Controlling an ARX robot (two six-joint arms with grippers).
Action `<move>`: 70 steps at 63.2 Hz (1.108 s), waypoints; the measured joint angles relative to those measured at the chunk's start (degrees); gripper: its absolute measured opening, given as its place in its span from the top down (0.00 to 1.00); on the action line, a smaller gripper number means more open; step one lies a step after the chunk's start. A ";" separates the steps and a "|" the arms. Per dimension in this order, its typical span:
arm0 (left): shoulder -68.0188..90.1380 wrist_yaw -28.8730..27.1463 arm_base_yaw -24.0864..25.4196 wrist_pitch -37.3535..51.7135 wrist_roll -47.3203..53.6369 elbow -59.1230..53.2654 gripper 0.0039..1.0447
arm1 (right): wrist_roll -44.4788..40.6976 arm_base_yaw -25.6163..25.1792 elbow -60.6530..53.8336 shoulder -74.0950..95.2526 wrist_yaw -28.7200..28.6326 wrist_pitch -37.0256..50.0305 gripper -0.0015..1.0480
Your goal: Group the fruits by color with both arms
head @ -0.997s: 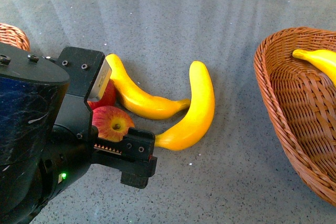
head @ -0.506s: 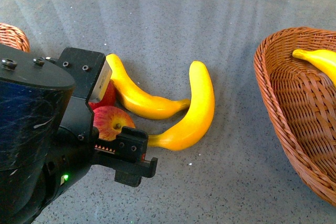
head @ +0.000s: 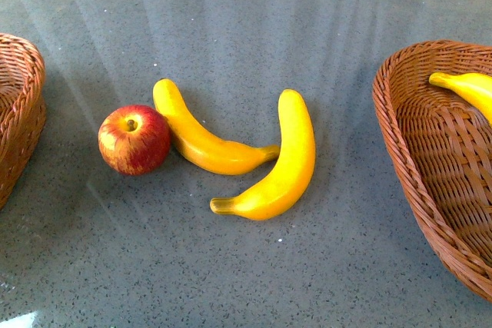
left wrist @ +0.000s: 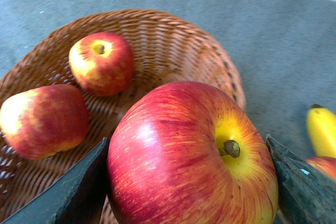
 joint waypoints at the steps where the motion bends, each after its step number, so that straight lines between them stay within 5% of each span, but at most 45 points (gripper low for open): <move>1: 0.63 0.02 0.90 0.46 0.00 -0.11 0.28 | 0.00 0.00 0.02 0.00 0.00 0.00 0.09; 9: 5.79 -0.07 4.48 3.58 -0.22 -0.31 0.28 | 0.00 0.00 0.02 0.00 0.00 0.00 0.09; 18: 8.41 -1.05 3.85 5.95 0.63 -0.70 0.07 | 0.00 0.00 0.00 0.00 0.00 0.00 0.09; 46: 19.41 3.45 -12.98 13.57 8.74 7.48 0.09 | 0.00 0.00 0.02 0.00 0.00 0.00 0.09; 70: 27.98 10.78 -17.05 17.44 14.75 11.04 0.09 | 0.00 0.00 0.02 0.00 0.00 0.00 0.09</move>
